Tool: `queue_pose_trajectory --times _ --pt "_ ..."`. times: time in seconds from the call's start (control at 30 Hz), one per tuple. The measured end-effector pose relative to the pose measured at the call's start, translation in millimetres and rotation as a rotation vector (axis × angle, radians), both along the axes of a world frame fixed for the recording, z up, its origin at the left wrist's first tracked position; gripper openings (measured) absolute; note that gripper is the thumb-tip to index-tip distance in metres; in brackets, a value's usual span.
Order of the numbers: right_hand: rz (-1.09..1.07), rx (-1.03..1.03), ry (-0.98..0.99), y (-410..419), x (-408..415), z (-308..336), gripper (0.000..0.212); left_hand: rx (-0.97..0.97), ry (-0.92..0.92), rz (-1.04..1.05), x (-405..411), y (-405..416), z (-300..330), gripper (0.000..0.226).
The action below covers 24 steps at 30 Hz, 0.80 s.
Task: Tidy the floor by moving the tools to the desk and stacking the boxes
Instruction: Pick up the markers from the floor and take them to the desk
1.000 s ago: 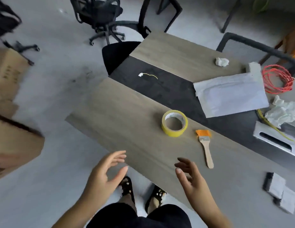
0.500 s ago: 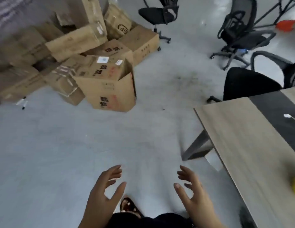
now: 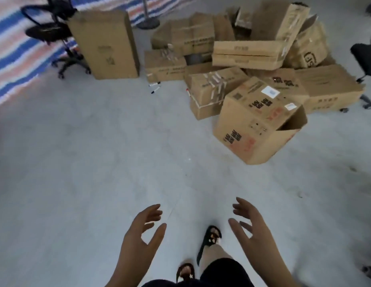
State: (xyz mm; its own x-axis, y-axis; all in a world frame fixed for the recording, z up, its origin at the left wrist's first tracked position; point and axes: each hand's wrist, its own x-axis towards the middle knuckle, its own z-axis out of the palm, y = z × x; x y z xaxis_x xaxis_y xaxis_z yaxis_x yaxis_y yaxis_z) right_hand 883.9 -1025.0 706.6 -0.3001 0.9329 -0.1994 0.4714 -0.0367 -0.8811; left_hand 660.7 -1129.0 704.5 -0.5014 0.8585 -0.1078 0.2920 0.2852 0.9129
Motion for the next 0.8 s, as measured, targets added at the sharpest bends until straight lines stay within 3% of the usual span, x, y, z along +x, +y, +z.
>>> queue_pose_trajectory --times 0.57,0.8 --pt "0.326 -0.023 0.031 344 -235 5 0.039 0.041 0.048 0.307 -194 288 3 0.056" --pt "0.349 -0.05 -0.005 454 -331 -20 0.04 0.009 0.022 0.31 -290 405 -10 0.06"
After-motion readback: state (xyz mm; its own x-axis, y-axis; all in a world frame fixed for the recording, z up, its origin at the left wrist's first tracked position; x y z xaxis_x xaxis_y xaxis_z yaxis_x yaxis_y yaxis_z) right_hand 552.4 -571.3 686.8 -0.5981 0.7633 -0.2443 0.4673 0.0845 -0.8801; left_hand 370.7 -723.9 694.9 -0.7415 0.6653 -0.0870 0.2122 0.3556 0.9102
